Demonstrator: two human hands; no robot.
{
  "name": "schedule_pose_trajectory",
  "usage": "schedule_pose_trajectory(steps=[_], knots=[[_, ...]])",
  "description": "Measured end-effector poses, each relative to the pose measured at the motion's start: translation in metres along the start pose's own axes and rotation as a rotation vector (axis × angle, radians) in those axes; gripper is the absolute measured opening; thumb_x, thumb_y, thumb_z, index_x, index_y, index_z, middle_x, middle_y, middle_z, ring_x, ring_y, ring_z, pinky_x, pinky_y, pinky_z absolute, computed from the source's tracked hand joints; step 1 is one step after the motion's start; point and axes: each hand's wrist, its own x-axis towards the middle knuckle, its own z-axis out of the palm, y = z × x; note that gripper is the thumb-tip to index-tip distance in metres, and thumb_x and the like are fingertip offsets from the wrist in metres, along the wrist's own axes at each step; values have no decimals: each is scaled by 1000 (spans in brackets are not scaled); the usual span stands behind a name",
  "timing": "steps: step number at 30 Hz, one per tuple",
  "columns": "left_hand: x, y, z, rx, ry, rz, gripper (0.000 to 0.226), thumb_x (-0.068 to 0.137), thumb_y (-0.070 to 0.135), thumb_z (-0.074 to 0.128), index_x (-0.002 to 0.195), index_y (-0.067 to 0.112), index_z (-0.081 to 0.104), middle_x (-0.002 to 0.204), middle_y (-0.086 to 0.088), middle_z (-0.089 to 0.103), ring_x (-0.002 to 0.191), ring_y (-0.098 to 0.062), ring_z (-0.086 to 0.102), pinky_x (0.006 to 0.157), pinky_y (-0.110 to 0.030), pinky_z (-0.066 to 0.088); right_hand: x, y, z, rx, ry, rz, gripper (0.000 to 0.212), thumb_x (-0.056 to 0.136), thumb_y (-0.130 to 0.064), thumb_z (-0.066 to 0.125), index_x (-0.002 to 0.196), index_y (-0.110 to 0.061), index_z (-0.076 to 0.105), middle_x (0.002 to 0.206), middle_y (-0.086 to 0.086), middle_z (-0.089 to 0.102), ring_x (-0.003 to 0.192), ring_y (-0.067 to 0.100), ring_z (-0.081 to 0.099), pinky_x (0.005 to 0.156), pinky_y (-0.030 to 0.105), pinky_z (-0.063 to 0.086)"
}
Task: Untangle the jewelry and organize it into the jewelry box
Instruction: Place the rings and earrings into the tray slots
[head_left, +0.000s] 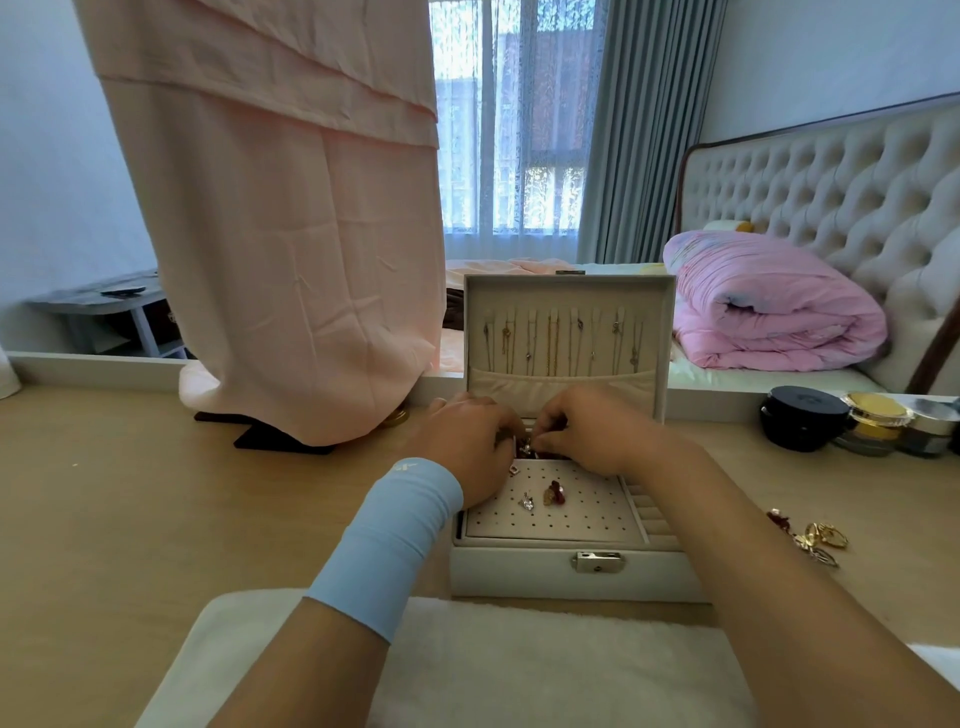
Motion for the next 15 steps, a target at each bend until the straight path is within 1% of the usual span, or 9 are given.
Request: schedule_pose_trajectory(steps=[3,6,7,8,10,12,14,15], knots=[[0,0,2,-15,-2,-8,27,94,28,48,114,36,66,117,9,64,115,-15,48,104,-35,32,0,-1,2,33,-10,-7,5,93,-28,70,92,-29,75,94,-12,69,86,5,62,85,32,55],[-2,0,2,-16,24,-30,28,94,28,48,116,34,64,118,9,64,115,-15,48,102,-32,32,1,-2,3,107,21,-21,10,89,-24,75,85,-33,73,87,-15,70,83,4,64,74,23,51],[-2,1,1,-14,42,-46,29,94,27,48,118,33,63,118,8,64,114,-16,49,101,-31,32,2,-2,4,147,40,-23,10,87,-24,77,88,-32,73,85,-14,70,81,3,65,71,20,49],[-3,2,-1,-12,57,-60,29,95,26,47,119,30,63,118,7,63,112,-16,49,101,-31,33,2,-3,5,204,66,-20,13,85,-24,79,95,-31,74,85,-13,72,80,2,66,71,19,49],[-4,3,-2,-17,74,-70,28,95,25,47,117,29,64,118,5,64,109,-15,49,101,-31,33,3,-4,8,291,122,9,33,83,-27,81,115,-26,72,90,-11,74,84,0,67,77,20,51],[-4,5,-2,-17,57,-60,28,95,27,47,116,32,65,117,7,64,105,-13,47,100,-31,32,4,-5,10,267,149,21,46,85,-28,80,128,-24,66,96,-10,74,89,2,67,85,24,52],[-3,3,1,9,44,-41,29,95,29,47,117,35,64,118,7,64,110,-14,48,99,-32,32,5,-5,11,237,144,14,45,88,-20,77,131,-23,65,99,-9,74,91,2,67,91,28,54],[-3,2,2,20,44,-40,29,95,30,47,117,35,64,118,8,65,112,-14,49,99,-33,32,4,-5,9,241,146,6,43,89,-16,75,130,-24,65,98,-10,73,91,2,66,90,27,54]])
